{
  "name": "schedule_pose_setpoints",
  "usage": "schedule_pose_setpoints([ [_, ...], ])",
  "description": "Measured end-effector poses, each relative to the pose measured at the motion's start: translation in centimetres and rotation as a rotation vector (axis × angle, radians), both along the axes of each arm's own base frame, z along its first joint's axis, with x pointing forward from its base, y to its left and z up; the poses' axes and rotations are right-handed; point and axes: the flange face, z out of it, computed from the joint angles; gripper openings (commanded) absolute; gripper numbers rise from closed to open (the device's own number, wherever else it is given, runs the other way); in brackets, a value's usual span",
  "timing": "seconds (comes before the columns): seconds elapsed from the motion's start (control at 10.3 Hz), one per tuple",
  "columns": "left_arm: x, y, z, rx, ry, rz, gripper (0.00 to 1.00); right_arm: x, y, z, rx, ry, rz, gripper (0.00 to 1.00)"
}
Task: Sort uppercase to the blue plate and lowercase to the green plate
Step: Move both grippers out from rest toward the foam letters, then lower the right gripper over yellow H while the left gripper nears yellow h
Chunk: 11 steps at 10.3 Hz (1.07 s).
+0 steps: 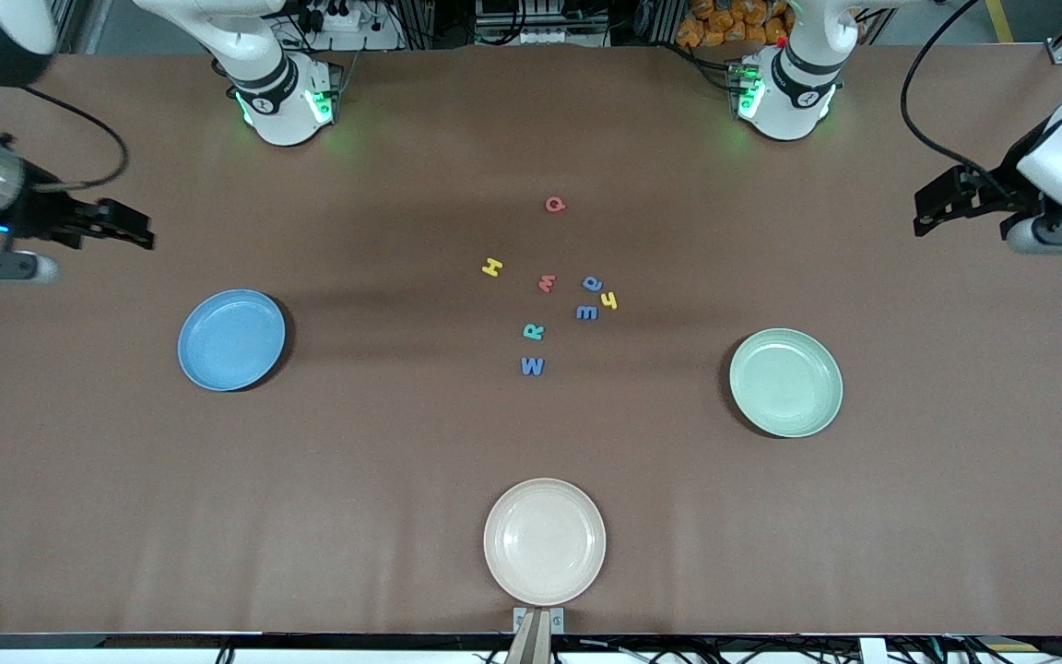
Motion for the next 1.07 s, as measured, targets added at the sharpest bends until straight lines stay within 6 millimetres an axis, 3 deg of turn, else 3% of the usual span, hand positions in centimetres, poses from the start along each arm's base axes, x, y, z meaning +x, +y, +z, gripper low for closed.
schedule_pose_setpoints([
  [0.19,2.1,-0.4,-4.4,0.0,0.031,0.038,1.0,-0.5,5.3,-4.7,0.024,-0.005,-0.023,1.0],
  [0.39,3.7,-2.4,-10.4,-0.001,0.027,0.118,1.0,-1.8,9.8,-10.8,0.048,-0.03,-0.097,1.0],
  [0.58,3.1,-5.5,-14.8,0.02,0.064,0.21,1.0,-4.9,15.1,-16.9,0.018,-0.009,-0.208,1.0],
  [0.78,2.7,-8.0,-17.4,0.045,0.098,0.295,1.0,-6.2,18.5,-20.8,0.015,0.003,-0.332,1.0],
  [1.07,1.9,-14.2,-23.6,0.076,0.114,0.406,1.0,-7.7,24.5,-26.2,0.06,0.012,-0.522,1.0],
])
